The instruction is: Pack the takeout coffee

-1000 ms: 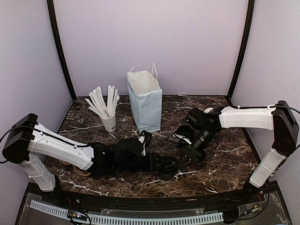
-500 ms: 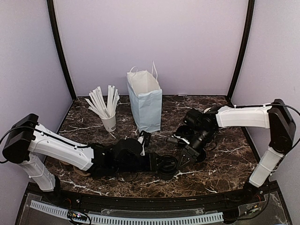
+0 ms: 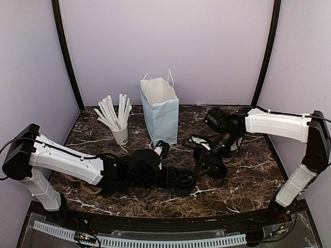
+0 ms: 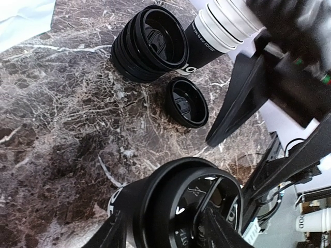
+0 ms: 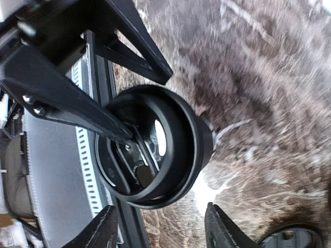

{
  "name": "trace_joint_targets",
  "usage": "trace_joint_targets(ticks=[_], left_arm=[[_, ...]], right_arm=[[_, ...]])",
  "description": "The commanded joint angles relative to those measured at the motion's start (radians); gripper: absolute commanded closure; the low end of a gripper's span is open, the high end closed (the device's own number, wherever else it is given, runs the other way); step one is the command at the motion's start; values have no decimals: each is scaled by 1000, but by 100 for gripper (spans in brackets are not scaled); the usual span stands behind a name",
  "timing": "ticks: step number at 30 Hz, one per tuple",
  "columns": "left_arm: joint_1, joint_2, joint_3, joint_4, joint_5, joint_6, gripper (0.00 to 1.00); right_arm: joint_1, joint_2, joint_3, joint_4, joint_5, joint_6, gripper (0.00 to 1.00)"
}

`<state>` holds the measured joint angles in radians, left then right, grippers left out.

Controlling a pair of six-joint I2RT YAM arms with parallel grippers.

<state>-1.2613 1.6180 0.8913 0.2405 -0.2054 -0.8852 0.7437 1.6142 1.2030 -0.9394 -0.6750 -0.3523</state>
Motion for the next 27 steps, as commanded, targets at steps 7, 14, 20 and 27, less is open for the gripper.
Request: trace_joint_targets(ticks=[7, 14, 20, 27], left_arm=[[-13, -95, 127, -174, -91, 183, 40], [-30, -152, 181, -200, -77, 416, 39], [-29, -270, 186, -315, -143, 588, 19], [-7, -331, 214, -507, -385, 639, 1]], right_arm=[[-24, -155, 56, -66, 87, -126, 38], [-102, -432, 52, -74, 176, -154, 34], [-269, -612, 46, -61, 224, -149, 32], [-518, -753, -31, 78, 319, -47, 26]])
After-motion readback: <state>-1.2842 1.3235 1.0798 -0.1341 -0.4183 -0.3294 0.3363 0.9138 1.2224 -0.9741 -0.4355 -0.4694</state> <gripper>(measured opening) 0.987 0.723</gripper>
